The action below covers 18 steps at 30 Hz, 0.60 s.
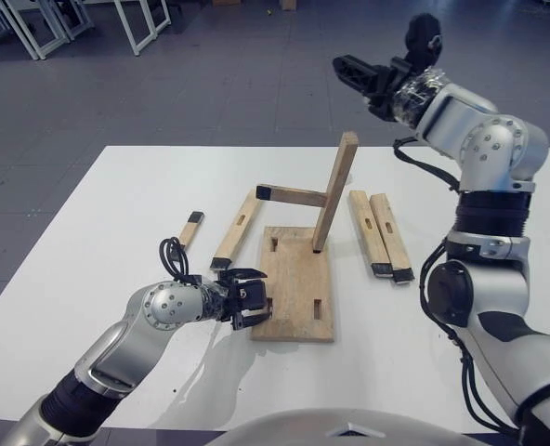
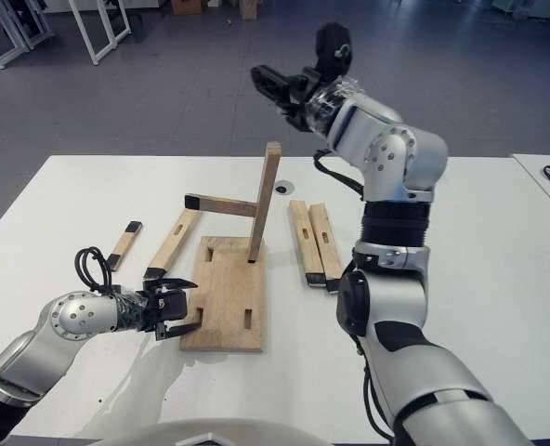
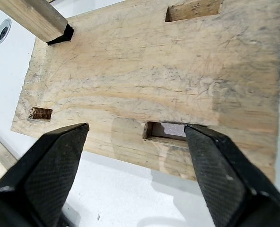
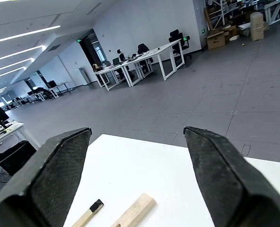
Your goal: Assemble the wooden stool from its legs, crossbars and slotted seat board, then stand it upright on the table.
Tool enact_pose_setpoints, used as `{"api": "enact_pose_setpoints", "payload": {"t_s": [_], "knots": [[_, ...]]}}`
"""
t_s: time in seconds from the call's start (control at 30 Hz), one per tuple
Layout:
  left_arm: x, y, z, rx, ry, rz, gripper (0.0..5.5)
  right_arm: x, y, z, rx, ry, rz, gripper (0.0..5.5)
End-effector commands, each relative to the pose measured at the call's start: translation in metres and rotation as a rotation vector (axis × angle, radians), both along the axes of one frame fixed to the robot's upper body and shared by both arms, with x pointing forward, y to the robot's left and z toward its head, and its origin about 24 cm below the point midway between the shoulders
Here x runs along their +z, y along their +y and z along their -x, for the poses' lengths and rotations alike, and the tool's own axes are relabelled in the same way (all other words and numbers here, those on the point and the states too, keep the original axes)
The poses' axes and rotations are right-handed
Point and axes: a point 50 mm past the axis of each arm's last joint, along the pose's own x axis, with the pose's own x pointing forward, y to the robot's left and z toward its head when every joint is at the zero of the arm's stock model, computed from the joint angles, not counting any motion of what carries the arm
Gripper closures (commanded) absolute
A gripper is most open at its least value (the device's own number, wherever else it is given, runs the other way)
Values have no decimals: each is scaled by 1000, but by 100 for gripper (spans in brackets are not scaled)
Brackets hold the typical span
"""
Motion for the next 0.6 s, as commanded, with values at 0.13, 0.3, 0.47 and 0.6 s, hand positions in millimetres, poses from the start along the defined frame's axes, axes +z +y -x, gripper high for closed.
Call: {"api": "enact_pose_setpoints", "payload": {"t_s": [0.13,0.3,0.47,0.6], "knots": [[-24,5,14,-3,135,-47,175,113,-27,15,-289,-454,-112,190],[-24,7,15,1,137,-52,175,56,11,6,-143,-228,-108,190],[-21,6,12,-12,131,-55,175,-150,1,22,-148,452,122,190],[-23,7,15,1,137,-52,175,-115,-9,15,-189,362,38,190]]}}
